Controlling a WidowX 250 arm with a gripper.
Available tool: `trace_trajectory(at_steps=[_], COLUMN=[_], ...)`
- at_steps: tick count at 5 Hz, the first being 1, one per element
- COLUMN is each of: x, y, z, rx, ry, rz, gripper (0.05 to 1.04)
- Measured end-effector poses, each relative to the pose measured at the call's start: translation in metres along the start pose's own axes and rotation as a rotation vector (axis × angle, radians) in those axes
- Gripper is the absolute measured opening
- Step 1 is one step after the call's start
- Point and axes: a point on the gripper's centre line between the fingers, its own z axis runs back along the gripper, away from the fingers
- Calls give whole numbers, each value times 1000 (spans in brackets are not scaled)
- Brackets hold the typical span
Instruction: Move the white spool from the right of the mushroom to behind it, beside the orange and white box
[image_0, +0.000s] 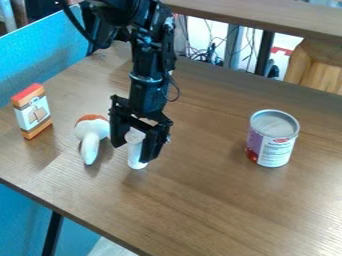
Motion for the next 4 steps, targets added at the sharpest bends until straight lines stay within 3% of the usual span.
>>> trace_trajectory(at_steps=[1,2,3,4], x=[5,8,9,8], y=[-3,-4,4,30], z=[-4,0,17,53], rx=[-20,-28,-31,-30], ry=[2,-9,-43,-146], rz=[1,28,58,123], gripper=[664,600,600,601])
